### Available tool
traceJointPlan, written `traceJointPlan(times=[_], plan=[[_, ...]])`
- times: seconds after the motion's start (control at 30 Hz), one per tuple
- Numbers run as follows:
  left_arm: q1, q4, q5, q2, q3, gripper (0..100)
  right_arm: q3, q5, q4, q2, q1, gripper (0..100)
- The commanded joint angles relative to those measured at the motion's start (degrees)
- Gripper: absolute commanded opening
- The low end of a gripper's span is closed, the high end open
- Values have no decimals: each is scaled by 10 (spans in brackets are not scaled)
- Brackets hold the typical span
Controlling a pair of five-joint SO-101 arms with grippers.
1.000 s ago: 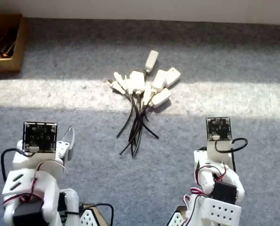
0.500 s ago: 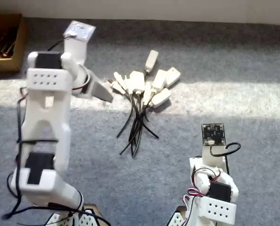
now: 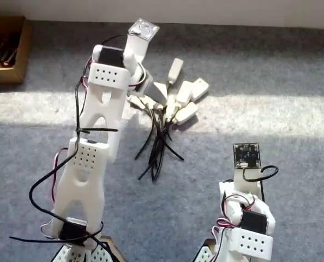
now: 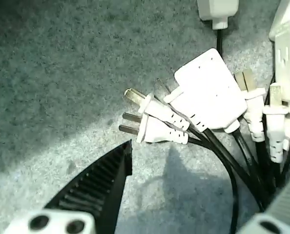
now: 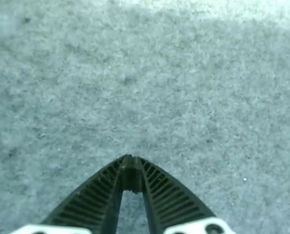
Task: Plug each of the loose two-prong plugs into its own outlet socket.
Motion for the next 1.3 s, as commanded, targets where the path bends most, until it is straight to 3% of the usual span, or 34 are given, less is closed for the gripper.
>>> traceJointPlan(times=[0.0, 0.17, 0.47, 0.7, 0.83, 0.93, 1.07, 1.27], plan=[[4, -16, 2, 44, -65, 460, 5, -4, -13, -4, -7, 9], [20, -35, 2, 105, -121, 460, 5, -2, -10, -4, -44, 9], [31, -116, 4, 145, -128, 430, 6, -2, -9, -4, -49, 9], [31, -149, 1, 171, -130, 276, 6, -2, -9, -4, -51, 9], [35, -145, 1, 172, -131, 76, 6, -2, -9, -4, -51, 9], [42, -122, -12, 170, -132, 3, 7, -1, -10, -4, -51, 9], [60, -76, -23, 171, -132, 28, 7, -1, -10, -4, -51, 9], [55, -71, -23, 175, -128, 125, 7, -1, -10, -4, -51, 9]])
